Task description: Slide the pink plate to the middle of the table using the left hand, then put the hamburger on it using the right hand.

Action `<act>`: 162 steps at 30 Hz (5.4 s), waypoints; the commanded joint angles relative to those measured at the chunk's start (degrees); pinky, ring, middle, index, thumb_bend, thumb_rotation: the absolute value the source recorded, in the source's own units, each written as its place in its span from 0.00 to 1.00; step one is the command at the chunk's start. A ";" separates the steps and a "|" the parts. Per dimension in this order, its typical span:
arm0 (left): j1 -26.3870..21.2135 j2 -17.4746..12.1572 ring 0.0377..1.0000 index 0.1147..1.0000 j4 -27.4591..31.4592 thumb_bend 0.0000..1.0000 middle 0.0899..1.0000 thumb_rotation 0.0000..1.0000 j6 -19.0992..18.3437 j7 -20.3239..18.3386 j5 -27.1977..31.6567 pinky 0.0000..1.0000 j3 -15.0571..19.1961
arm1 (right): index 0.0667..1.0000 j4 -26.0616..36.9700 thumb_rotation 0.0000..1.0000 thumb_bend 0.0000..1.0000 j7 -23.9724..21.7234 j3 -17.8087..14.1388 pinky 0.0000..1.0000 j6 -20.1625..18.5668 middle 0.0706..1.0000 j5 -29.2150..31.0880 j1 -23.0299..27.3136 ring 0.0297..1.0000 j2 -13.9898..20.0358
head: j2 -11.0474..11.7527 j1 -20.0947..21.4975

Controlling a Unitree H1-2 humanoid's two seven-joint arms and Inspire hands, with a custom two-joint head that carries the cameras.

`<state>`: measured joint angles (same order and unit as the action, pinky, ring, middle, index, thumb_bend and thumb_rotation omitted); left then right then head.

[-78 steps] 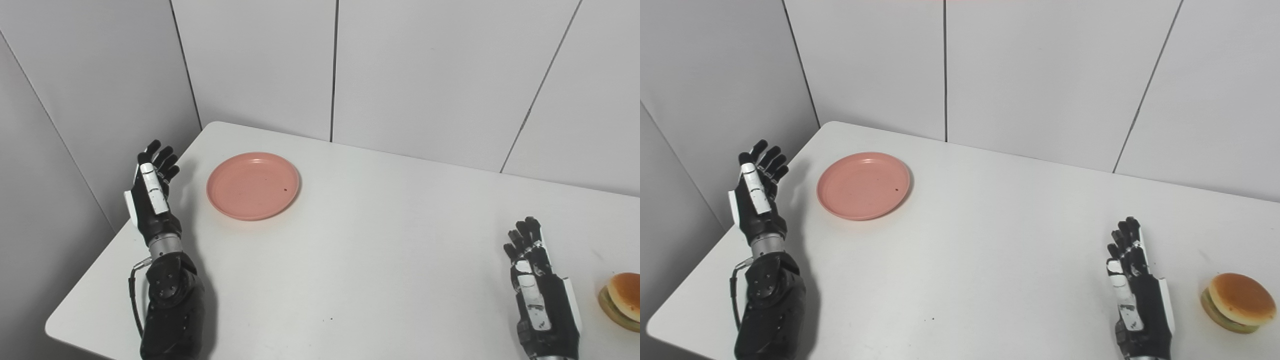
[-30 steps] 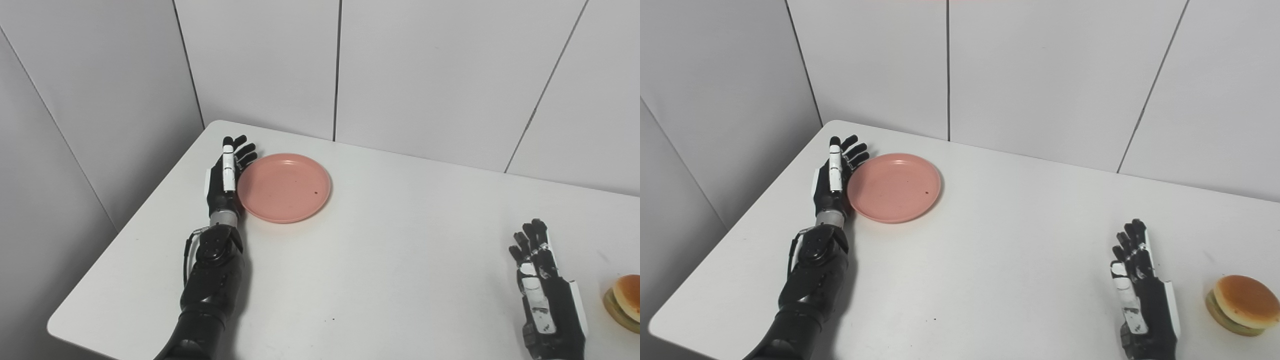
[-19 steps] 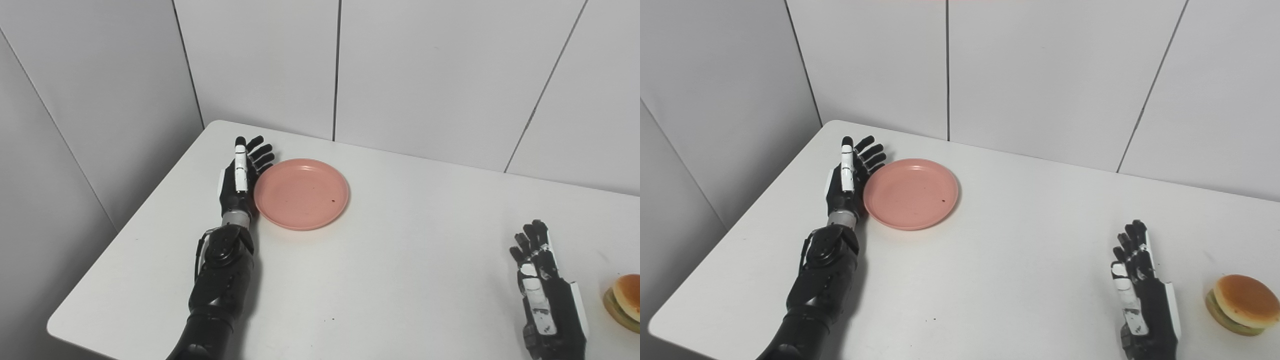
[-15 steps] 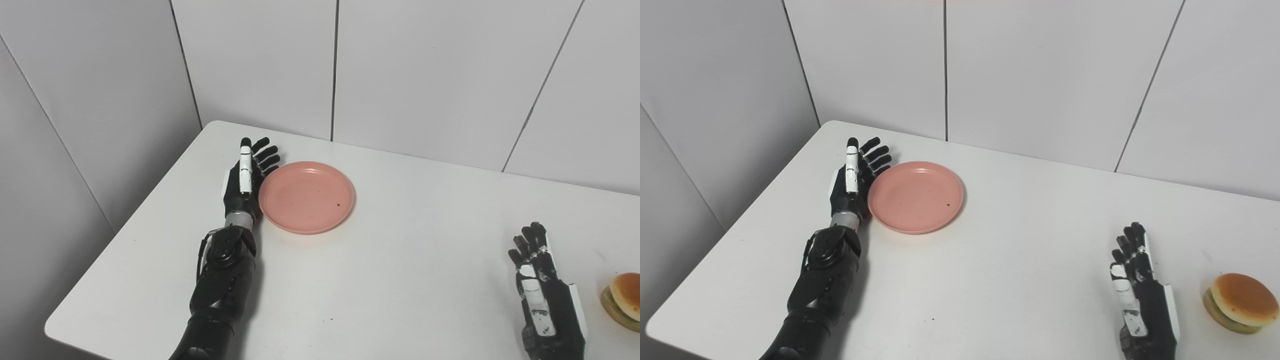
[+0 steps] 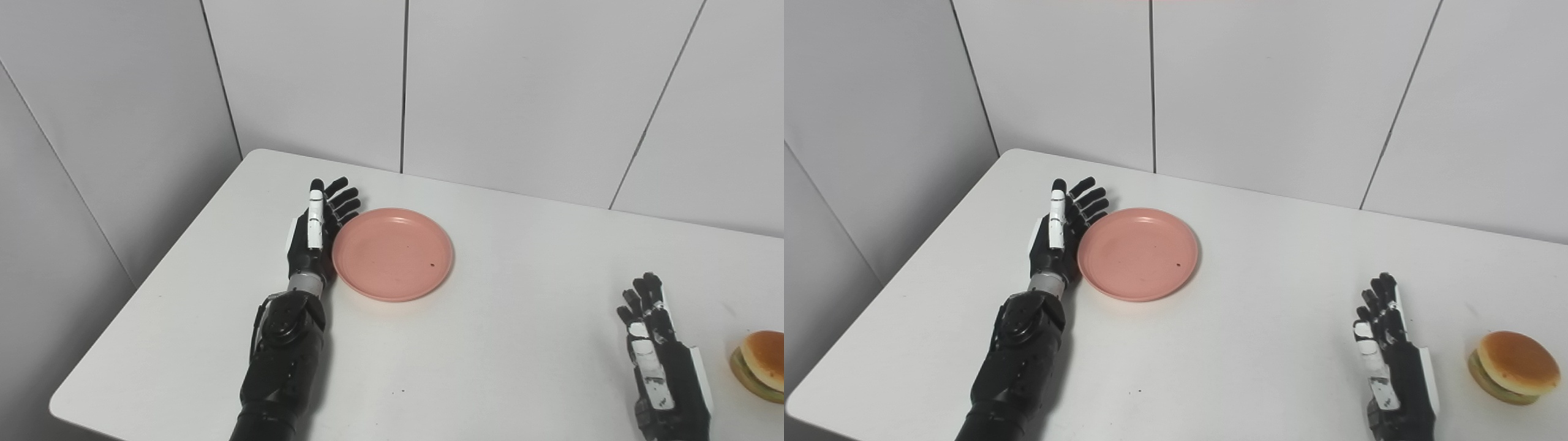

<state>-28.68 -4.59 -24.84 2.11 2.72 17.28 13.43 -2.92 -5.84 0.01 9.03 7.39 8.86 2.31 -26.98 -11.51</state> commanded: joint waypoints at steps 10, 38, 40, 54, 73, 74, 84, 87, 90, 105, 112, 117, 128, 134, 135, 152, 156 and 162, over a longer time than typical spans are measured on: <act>1.96 1.95 0.78 0.72 0.27 0.62 0.75 1.00 -2.10 -4.85 1.00 0.81 -1.78 | 1.00 -2.10 0.77 0.52 0.86 0.18 0.95 0.50 0.99 -1.33 -2.52 0.96 -1.07 | -0.02 1.43; 7.06 4.43 0.76 0.71 6.64 0.60 0.73 1.00 -4.77 -6.05 -4.53 0.79 -8.78 | 1.00 -1.05 0.78 0.52 2.36 1.17 0.96 0.61 1.00 -4.34 -2.34 0.97 -2.84 | 0.15 6.73; 7.47 4.49 0.77 0.71 7.38 0.60 0.74 1.00 -5.50 -6.37 -4.17 0.79 -9.03 | 1.00 -0.81 0.79 0.52 2.80 1.31 0.96 0.77 0.99 -5.10 -2.53 0.97 -3.08 | 0.36 7.10; 10.22 5.35 0.78 0.74 8.98 0.60 0.76 1.00 -5.06 -9.50 -4.01 0.79 -10.72 | 0.99 1.68 0.79 0.52 3.68 1.76 0.96 -0.99 0.99 -6.30 -3.11 0.96 -3.94 | 0.05 8.61; 14.22 8.68 0.79 0.75 12.20 0.56 0.77 1.00 -6.47 -8.92 -6.23 0.80 -14.00 | 0.99 1.43 0.80 0.54 5.11 2.22 0.97 -0.79 0.98 -6.96 -2.93 0.96 -5.39 | 1.00 11.22; 14.40 8.80 0.79 0.75 12.08 0.56 0.77 1.00 -6.01 -8.95 -6.47 0.80 -14.18 | 0.99 1.46 0.79 0.55 5.13 2.22 0.97 -0.89 0.98 -6.78 -2.92 0.96 -5.45 | 1.00 11.22; 16.30 11.16 0.81 0.78 12.29 0.58 0.80 1.00 -3.73 -8.12 -7.32 0.82 -14.36 | 0.99 2.45 0.79 0.54 5.97 2.60 1.00 -1.23 0.98 -7.39 -2.83 0.98 -5.78 | 0.46 12.50; 16.58 11.65 0.83 0.80 12.84 0.58 0.81 1.00 -4.46 -7.84 -7.77 0.87 -14.45 | 0.98 2.69 0.80 0.54 6.61 2.54 1.00 -1.55 0.97 -8.08 -2.48 0.97 -5.91 | 0.21 12.93; 16.98 11.70 0.84 0.81 12.74 0.58 0.82 1.00 -3.54 -7.86 -8.83 0.88 -14.97 | 0.97 3.18 0.80 0.55 6.91 2.22 0.99 -1.54 0.97 -7.89 -2.10 0.96 -6.10 | 0.27 13.18; 18.39 10.69 0.96 0.93 11.92 0.59 0.95 1.00 -0.26 -7.97 -11.87 1.00 -16.36 | 0.99 6.89 0.78 0.59 7.97 1.06 1.00 -6.42 0.99 -7.32 -1.31 0.99 -6.43 | 0.31 14.42; 18.78 9.99 0.99 0.96 12.34 0.55 0.98 1.00 0.07 -8.60 -12.73 1.00 -16.85 | 0.97 7.83 0.78 0.62 7.48 0.63 1.00 -4.82 0.98 -7.93 0.78 0.98 -4.68 | 0.03 17.16; 19.00 9.39 0.99 0.96 12.57 0.55 0.98 1.00 0.32 -8.87 -12.58 1.00 -17.03 | 0.98 9.40 0.74 0.58 7.83 0.64 1.00 -5.38 0.97 -9.57 2.19 0.98 -3.43 | -0.06 18.95; 18.69 7.84 1.00 0.97 12.90 0.53 0.99 1.00 -0.18 -9.69 -11.25 1.00 -17.08 | 0.95 12.54 0.77 0.55 7.67 0.80 0.90 -9.92 0.94 -19.58 5.49 0.92 2.26 | -0.84 23.33; 18.44 7.96 0.99 0.97 11.74 0.55 0.98 1.00 1.42 -9.55 -10.48 1.00 -16.15 | 0.94 12.37 0.75 0.56 7.77 0.69 0.87 -11.52 0.93 -21.75 6.62 0.91 4.30 | -1.57 23.83; 18.48 8.10 0.99 0.96 11.48 0.55 0.98 1.00 1.69 -9.51 -10.41 1.00 -16.03 | 0.94 12.36 0.75 0.56 7.72 0.64 0.87 -11.47 0.93 -21.95 6.57 0.91 4.59 | -1.57 23.83; 19.89 7.81 0.98 0.96 13.96 0.53 0.96 1.00 -0.40 -10.18 -9.38 1.00 -15.78 | 0.92 14.18 0.70 0.60 6.85 0.01 0.85 -11.75 0.93 -31.28 7.98 0.91 14.15 | 0.40 24.88; 20.19 7.78 0.99 0.96 14.56 0.53 0.97 1.00 -1.50 -10.61 -8.56 1.00 -15.66 | 0.89 13.31 0.58 0.65 8.08 -1.81 0.79 -9.79 0.89 -31.31 8.30 0.87 16.56 | 0.63 25.46; 19.82 7.36 0.99 0.96 12.76 0.52 0.97 1.00 0.75 -10.85 -8.99 1.00 -15.65 | 0.90 14.04 0.59 0.66 6.87 -2.83 0.78 -10.73 0.90 -33.24 7.89 0.87 21.17 | 0.73 26.07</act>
<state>-12.82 4.32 -8.52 2.27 -7.82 8.41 -2.92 8.99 0.76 -1.67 -3.71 -25.45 15.03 21.73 -25.66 14.68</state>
